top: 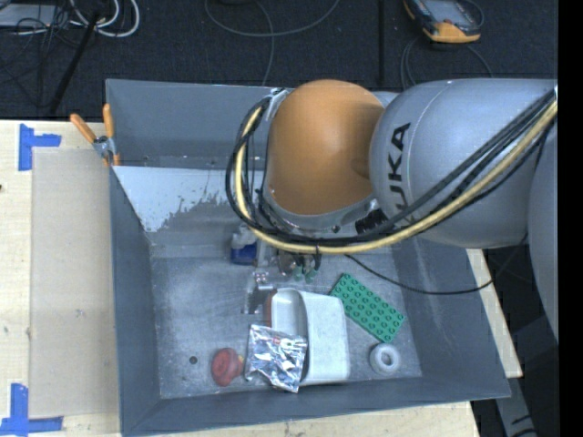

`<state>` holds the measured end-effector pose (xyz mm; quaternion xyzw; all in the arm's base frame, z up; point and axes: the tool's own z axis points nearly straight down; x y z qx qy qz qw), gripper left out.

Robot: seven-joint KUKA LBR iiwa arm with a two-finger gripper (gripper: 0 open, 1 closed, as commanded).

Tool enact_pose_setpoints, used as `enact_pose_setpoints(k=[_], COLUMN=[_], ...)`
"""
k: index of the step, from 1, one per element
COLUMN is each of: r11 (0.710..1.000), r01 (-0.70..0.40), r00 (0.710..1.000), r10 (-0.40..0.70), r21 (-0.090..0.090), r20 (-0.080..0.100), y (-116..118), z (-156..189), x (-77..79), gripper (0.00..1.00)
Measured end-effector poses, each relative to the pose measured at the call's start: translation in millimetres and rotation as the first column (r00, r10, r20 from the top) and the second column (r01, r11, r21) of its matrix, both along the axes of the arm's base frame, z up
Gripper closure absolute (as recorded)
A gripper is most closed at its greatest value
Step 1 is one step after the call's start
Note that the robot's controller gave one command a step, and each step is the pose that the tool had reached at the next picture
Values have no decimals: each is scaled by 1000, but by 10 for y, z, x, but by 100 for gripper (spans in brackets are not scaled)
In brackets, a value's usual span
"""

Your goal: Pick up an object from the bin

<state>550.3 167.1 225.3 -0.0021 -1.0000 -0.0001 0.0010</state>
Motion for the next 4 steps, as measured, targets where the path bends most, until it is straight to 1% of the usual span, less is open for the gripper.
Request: enact_pose_setpoints(k=[1,2,3,4], r11=[772,729,470,67], r01=[-636,-684,-883,-998], r00=[772,729,470,67], r10=[636,684,883,998], r21=[1,-2,2,-2], r20=[6,5,2,-5], y=[-544,-946,-1100,-621], z=[-1499,-1245,-1263,-1502], x=[-82,45,-191,-386], gripper=[0,0,0,0])
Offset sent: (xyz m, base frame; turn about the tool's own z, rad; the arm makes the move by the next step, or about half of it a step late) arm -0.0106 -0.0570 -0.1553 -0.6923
